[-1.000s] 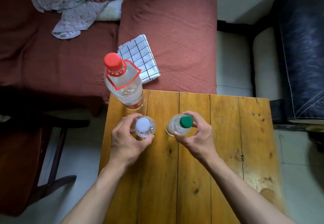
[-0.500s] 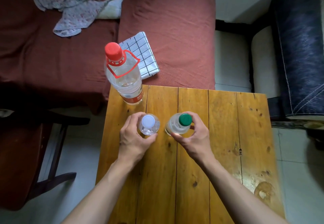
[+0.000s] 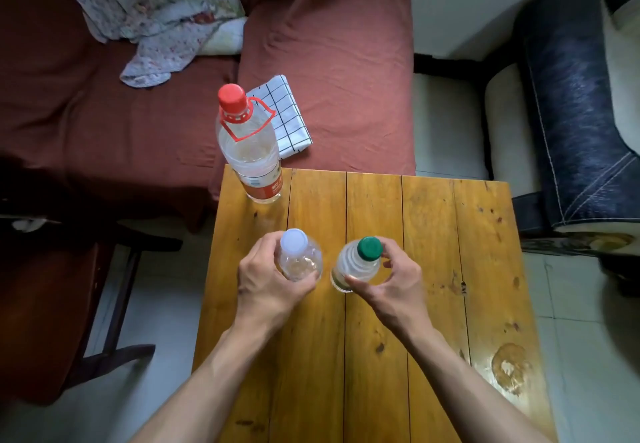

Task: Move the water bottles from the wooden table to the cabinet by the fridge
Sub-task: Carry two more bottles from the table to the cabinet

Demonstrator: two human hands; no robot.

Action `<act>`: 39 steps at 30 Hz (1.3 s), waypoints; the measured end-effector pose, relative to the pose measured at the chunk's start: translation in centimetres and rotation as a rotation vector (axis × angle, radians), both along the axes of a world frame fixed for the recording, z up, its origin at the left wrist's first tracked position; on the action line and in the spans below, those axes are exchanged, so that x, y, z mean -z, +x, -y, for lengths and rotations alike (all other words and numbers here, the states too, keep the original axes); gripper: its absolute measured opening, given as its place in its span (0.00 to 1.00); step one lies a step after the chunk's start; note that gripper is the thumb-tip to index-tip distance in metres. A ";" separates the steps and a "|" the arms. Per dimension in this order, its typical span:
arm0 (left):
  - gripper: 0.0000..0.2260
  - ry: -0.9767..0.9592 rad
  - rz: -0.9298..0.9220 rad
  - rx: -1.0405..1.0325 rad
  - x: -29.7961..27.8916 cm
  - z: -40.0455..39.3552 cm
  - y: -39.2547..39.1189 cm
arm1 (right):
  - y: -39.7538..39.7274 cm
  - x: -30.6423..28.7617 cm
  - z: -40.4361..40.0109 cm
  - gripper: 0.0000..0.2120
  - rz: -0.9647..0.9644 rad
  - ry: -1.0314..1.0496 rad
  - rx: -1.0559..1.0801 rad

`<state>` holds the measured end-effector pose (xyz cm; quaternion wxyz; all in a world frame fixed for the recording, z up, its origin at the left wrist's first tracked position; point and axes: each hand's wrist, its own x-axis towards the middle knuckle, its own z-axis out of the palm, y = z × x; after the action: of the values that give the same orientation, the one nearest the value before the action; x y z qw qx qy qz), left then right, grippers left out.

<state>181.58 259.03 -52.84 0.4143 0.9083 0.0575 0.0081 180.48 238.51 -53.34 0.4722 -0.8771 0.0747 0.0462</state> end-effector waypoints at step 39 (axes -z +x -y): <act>0.27 -0.393 0.456 0.562 -36.1 9.8 -14.8 | -27.9 -40.1 7.9 0.25 0.543 -0.277 0.462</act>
<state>166.81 249.20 -16.72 0.5680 0.7673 -0.2855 0.0846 152.58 230.57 -13.25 0.3496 -0.8730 0.1480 -0.3061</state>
